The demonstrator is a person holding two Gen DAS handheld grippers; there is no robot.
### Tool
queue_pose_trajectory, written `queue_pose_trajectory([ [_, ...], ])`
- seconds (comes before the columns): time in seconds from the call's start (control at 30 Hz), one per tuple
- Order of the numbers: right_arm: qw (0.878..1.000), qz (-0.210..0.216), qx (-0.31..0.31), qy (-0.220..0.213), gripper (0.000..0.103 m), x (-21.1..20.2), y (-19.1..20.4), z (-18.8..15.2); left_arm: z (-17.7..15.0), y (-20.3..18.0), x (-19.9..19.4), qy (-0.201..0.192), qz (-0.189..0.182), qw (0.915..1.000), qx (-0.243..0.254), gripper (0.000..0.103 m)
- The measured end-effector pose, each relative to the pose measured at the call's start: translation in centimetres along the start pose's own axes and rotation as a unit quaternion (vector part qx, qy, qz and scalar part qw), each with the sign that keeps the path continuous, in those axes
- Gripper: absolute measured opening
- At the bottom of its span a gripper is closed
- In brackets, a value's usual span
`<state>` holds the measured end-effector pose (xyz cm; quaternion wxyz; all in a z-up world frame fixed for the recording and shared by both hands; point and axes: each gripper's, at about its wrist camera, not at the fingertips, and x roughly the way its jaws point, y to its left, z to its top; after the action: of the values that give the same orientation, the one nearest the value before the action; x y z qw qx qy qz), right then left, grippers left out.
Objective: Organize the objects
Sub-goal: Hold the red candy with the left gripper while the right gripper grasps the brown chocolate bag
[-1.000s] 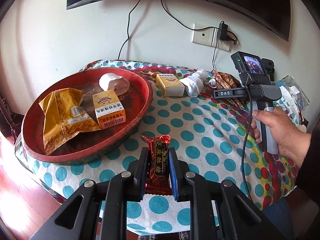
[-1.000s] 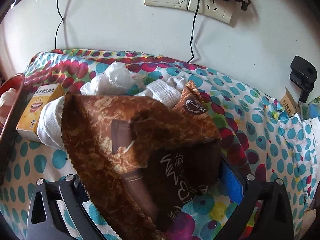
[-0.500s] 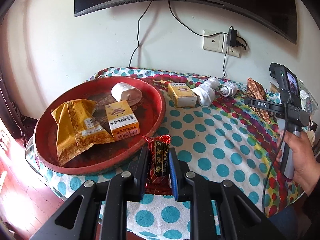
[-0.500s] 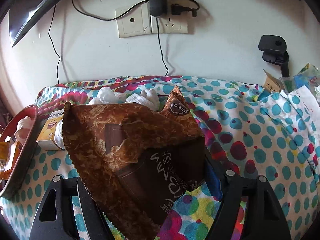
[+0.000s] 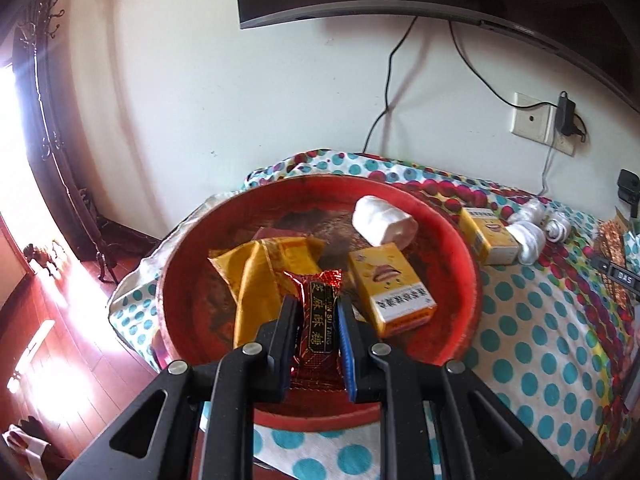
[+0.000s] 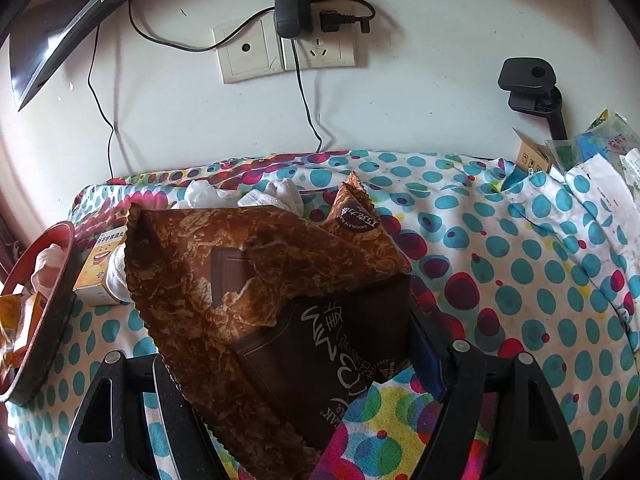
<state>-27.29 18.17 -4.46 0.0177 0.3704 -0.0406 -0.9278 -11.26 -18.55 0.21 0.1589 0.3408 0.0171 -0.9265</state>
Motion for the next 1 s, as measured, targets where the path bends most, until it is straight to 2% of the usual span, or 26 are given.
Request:
queue_pose_trajectory([
  [0.27,1.000,0.008,0.010,0.007,0.075,0.3,-0.4,0.0,1.9,1.4,1.7,-0.001,0.037,0.9993,0.000,0.019],
  [0.4,1.000,0.008,0.006,0.008,0.075,0.3,-0.3,0.0,4.3,1.4,3.5,0.010,0.053,0.9985,0.002,0.019],
  [0.63,1.000,0.007,0.004,0.011,0.075,0.3,-0.2,0.1,8.1,1.6,8.6,0.060,0.082,0.9948,0.003,0.019],
  [1.0,1.000,0.004,0.000,0.014,0.075,0.4,0.0,0.2,8.5,2.0,14.6,0.106,0.104,0.9889,0.003,0.020],
])
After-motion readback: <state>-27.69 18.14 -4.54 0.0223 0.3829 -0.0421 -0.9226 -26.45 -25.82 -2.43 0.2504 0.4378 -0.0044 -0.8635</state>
